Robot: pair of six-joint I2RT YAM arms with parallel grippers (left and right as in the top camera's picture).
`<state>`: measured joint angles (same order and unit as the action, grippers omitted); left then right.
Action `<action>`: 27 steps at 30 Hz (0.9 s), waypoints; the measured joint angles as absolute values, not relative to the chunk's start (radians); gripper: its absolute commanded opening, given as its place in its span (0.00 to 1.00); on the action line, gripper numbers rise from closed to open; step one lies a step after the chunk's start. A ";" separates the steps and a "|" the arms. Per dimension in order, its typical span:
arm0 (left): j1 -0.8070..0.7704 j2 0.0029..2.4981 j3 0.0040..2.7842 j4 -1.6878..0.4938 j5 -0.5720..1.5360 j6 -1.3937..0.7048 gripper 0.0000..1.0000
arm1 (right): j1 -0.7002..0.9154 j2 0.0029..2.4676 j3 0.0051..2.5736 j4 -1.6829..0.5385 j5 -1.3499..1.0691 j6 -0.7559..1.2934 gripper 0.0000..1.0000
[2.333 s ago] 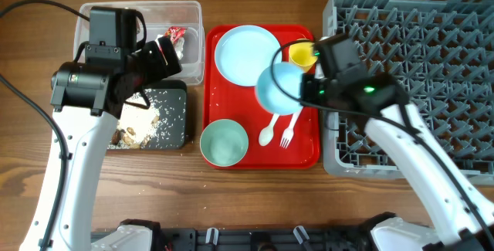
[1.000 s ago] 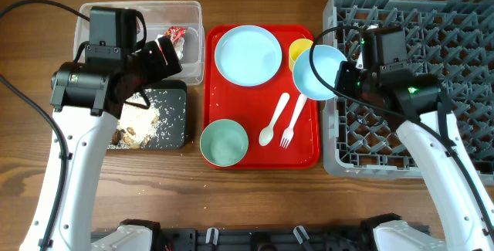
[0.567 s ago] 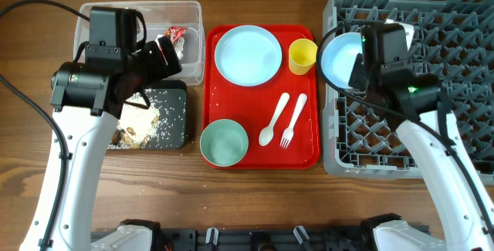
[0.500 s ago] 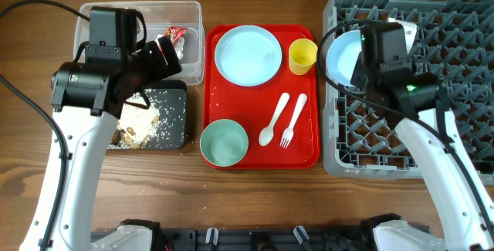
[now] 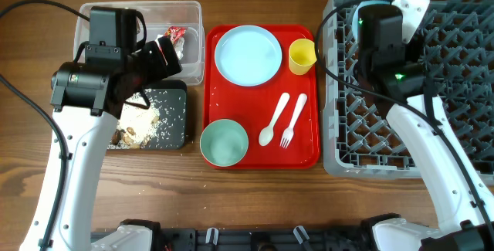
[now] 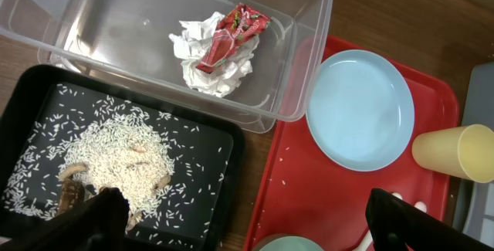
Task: Sort waste into correct bins and load items into the dishwasher rack
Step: 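Carry the blue bowl into the dishwasher rack with the right gripper, then lower the blue bowl upright into the rack's back slot and release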
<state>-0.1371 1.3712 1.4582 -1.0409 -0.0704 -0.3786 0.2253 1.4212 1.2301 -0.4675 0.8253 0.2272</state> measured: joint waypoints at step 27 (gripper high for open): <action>-0.137 1.372 1.458 -1.044 -0.070 -0.379 1.00 | 0.212 1.893 1.235 0.392 1.126 -0.682 0.05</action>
